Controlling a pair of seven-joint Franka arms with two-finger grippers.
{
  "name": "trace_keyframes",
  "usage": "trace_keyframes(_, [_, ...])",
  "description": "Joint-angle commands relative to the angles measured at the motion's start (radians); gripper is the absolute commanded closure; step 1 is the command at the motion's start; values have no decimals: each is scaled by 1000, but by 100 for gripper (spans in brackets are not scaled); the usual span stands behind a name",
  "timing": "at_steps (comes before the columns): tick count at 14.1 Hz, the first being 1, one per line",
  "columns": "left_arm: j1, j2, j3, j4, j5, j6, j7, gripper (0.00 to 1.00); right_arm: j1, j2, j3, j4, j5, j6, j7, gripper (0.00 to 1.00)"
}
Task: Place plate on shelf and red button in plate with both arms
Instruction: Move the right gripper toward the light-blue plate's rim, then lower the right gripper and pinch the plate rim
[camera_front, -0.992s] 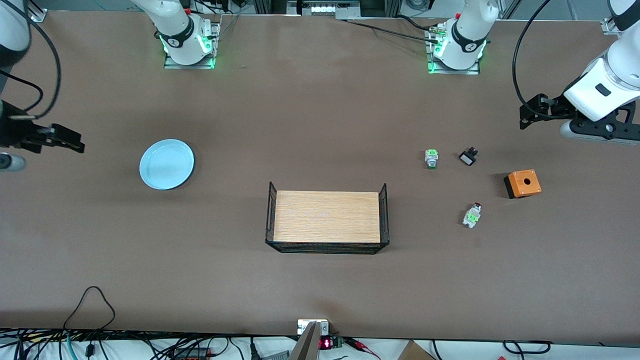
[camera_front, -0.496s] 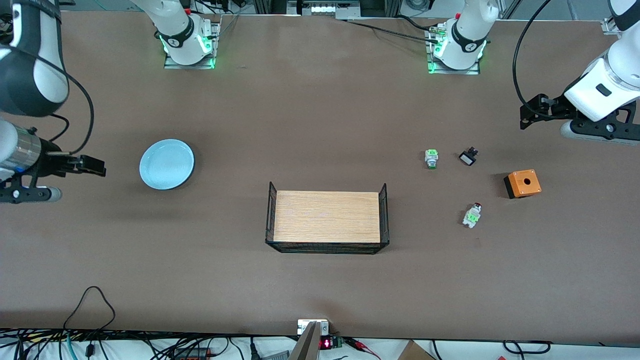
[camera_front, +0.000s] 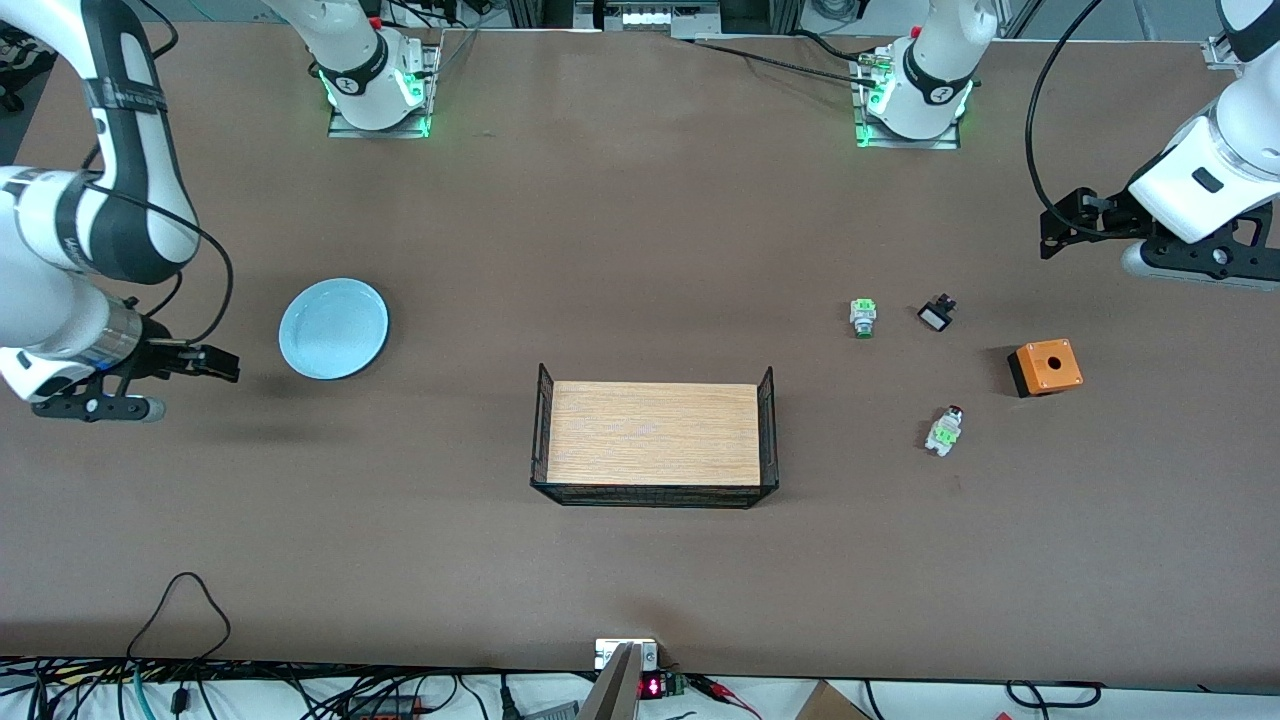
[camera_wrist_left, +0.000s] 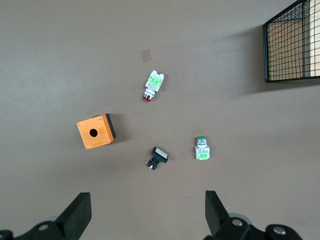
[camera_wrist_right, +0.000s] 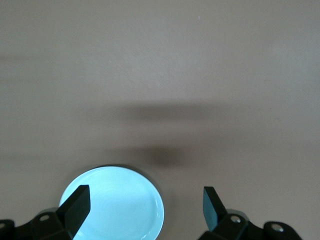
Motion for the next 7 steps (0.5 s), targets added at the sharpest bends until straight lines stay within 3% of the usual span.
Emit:
trace_keyframes(1, [0,14,3,31,-7,-39,5,0,-17,-54,9,-178,-15,157,11,0])
trace_keyframes(4, [0,14,3,31,-7,-41,5,0,-18,-46,10,-304,-7,304,15,0])
trace_keyframes(7, [0,14,3,31,-7,-41,5,0,-17,-44,10,-372,-15,325,-15,0])
